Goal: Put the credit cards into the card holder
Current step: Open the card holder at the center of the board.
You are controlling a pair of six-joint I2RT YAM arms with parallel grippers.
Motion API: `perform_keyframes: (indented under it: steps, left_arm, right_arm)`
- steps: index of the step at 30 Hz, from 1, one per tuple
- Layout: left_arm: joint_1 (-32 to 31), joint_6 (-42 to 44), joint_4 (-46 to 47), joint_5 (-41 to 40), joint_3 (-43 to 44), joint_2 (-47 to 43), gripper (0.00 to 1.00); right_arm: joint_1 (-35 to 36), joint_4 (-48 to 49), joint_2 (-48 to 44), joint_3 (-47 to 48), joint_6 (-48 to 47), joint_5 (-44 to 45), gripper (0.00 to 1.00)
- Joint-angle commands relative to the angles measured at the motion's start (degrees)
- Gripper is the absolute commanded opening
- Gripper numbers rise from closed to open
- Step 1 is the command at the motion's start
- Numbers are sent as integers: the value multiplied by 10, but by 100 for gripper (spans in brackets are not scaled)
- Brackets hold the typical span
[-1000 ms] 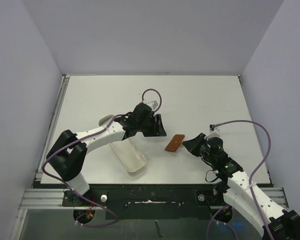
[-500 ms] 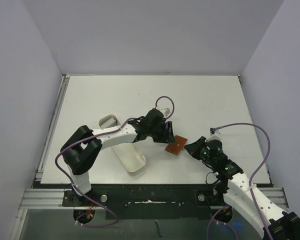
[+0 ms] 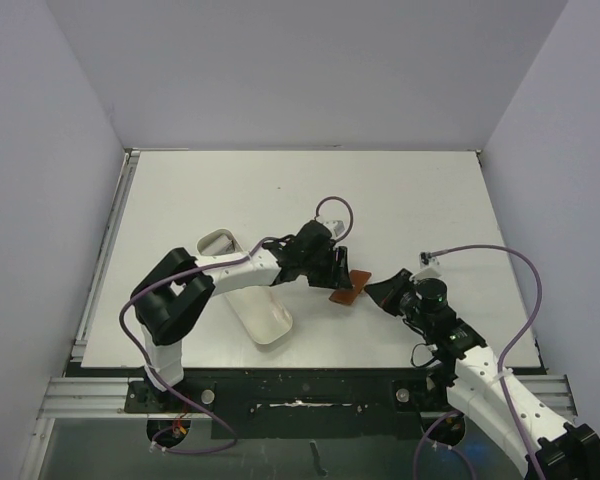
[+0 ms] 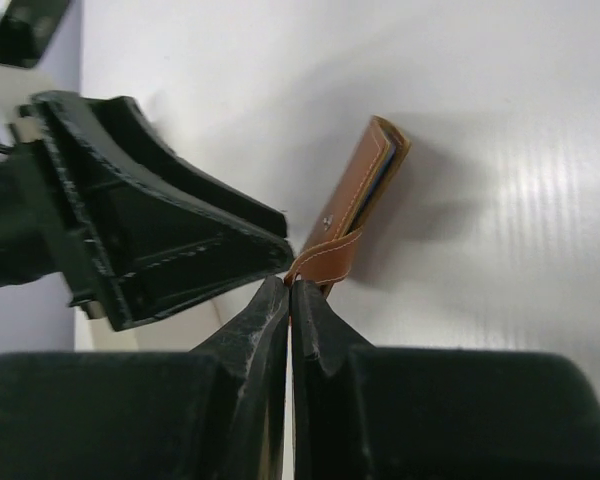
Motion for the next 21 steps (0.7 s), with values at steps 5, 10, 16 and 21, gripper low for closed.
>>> perform_keyframes:
  steps: [5, 10, 16, 21]
  left_arm:
    - [39, -31, 37, -64, -58, -111, 48]
    - [48, -28, 54, -48, -71, -119, 48]
    - [48, -18, 89, 9, -60, -105, 48]
    - [69, -34, 75, -26, -72, -128, 48]
  right_arm:
    - [-7, 187, 117, 43, 28, -81, 0]
    - [-20, 169, 138, 22, 37, -73, 0]
    - [-54, 156, 107, 22, 35, -95, 0]
    - [-60, 179, 98, 68, 28, -137, 0]
